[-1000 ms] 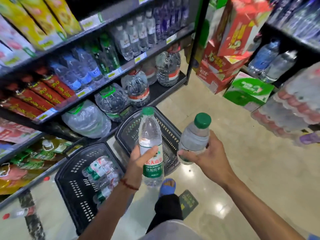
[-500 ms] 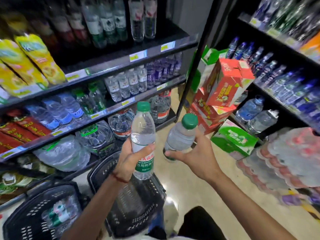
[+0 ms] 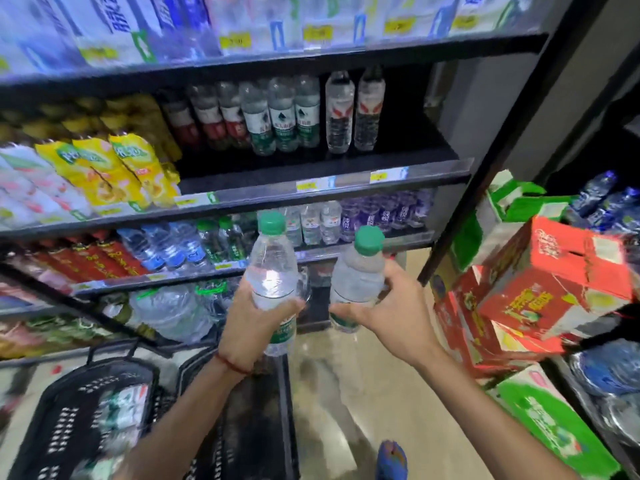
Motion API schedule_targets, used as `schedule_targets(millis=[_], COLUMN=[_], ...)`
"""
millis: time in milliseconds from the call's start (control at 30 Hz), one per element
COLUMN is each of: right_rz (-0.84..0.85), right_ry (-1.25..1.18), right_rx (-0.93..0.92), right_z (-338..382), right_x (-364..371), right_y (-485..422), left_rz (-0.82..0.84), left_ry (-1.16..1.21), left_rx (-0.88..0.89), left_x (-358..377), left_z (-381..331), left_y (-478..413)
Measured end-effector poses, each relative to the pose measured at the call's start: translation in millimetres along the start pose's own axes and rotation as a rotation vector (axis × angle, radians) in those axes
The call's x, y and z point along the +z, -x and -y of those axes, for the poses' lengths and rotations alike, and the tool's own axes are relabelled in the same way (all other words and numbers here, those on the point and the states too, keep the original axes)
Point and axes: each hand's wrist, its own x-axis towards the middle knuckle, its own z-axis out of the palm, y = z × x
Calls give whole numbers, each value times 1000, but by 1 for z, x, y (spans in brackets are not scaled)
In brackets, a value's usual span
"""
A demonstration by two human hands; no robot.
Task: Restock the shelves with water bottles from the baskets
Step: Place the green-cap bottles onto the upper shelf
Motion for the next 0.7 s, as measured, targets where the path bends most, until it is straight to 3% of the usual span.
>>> schedule_targets(millis=[367, 600, 700], right_rz=[85, 87, 63], right_ry=[-25, 90, 81], right_rx=[-35, -68, -68], right_z=[8, 13, 14], right_x=[-62, -32, -18], right_y=[-103, -140, -158], left_rz=[-312, -302, -319], left_ry=[-215, -292, -323], left_rx=[201, 290, 411], left_x=[46, 24, 18], left_z=[-42, -49, -56], left_y=[-39, -115, -150])
